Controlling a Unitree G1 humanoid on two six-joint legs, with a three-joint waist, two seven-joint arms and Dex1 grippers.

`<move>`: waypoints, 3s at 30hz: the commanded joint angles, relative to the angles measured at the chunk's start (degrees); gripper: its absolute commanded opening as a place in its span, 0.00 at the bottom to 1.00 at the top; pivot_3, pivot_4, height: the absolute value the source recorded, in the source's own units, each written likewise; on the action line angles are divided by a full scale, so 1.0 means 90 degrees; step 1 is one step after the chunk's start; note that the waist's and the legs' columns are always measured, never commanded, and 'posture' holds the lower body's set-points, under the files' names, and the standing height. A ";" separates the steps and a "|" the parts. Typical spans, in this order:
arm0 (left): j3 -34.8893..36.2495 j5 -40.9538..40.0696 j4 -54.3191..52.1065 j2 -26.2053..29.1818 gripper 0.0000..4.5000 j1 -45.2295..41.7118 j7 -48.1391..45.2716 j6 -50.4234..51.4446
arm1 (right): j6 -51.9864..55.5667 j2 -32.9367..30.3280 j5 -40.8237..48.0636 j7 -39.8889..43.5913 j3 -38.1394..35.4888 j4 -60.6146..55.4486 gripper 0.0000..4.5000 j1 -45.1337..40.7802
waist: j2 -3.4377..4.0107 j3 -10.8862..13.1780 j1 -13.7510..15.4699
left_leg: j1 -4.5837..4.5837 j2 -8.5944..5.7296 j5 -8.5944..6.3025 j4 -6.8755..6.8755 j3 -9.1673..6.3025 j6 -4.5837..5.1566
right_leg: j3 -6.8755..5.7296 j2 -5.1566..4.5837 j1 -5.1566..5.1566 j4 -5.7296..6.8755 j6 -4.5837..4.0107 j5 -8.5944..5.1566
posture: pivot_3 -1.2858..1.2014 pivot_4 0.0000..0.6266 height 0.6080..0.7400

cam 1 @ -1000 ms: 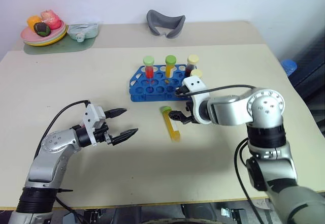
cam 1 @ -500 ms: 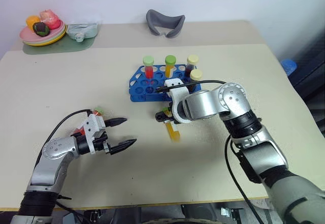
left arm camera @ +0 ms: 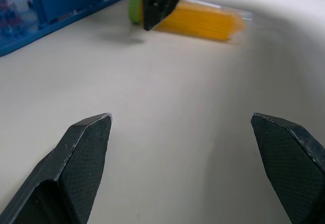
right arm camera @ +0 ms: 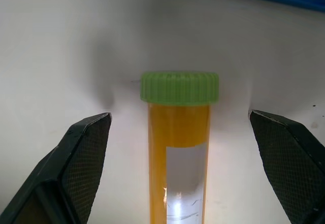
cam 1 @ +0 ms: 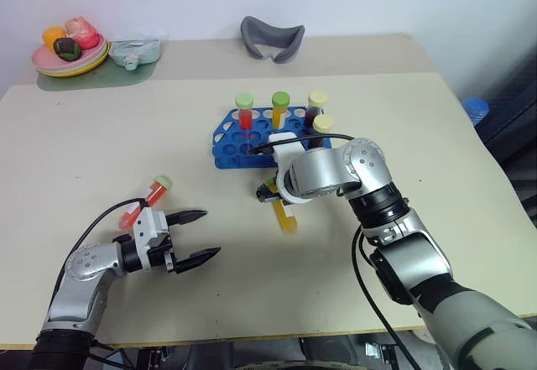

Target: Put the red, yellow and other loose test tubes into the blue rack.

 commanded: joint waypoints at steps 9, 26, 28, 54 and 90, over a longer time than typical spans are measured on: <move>-0.0065 0.0155 0.0967 -0.0172 1.00 -0.0085 -0.0357 -0.1041 | 0.0263 -0.0051 0.0085 -0.0459 0.0219 -0.0150 0.98 0.0116 | 0.0071 -0.0040 -0.0090 | 0.0003 0.0000 0.0000 0.0000 -0.0001 0.0001 | 0.0000 0.0001 0.0004 0.0000 0.0000 0.0000 | 0.52 0.24 1.00; -0.0163 -0.0042 -0.0330 -0.0147 1.00 -0.0336 0.0228 -0.0044 | 0.0297 -0.0124 0.0085 -0.0258 0.0269 -0.0049 0.26 -0.0060 | 0.0073 -0.0041 -0.0123 | 0.0004 0.0003 0.0000 -0.0004 -0.0004 0.0002 | 0.0000 0.0007 0.0005 -0.0001 0.0000 0.0000 | 0.52 0.24 1.00; -0.0133 -0.0112 -0.0583 -0.0171 1.00 -0.0380 0.0388 0.0191 | 0.0368 -0.0323 0.0085 0.0053 0.0307 -0.0182 0.26 -0.0249 | 0.0073 -0.0040 -0.0118 | 0.0003 0.0003 0.0000 -0.0004 -0.0004 0.0002 | 0.0000 0.0006 0.0005 -0.0001 0.0000 0.0000 | 0.52 0.24 1.00; 0.0294 -0.0947 -0.2057 -0.0778 1.00 -0.1299 0.2434 0.2354 | -0.6880 -0.0735 -1.0241 0.9555 0.0785 -0.2379 0.26 0.1483 | 0.0072 -0.0028 0.0090 | -0.0009 -0.0002 0.0000 -0.0036 -0.0015 0.0001 | -0.0015 0.0001 0.0000 -0.0050 0.0001 0.0001 | 0.52 0.24 1.00; 0.0674 -0.0848 -0.2005 -0.0787 1.00 -0.1048 0.2625 0.2326 | -0.9949 0.1092 -1.2166 1.0494 -0.0639 -0.0150 0.26 0.2853 | 0.0072 -0.0028 0.0077 | 0.0005 -0.0003 0.0016 -0.0039 -0.0014 -0.0028 | -0.0015 -0.0002 0.0008 -0.0032 0.0000 0.0001 | 0.52 0.24 1.00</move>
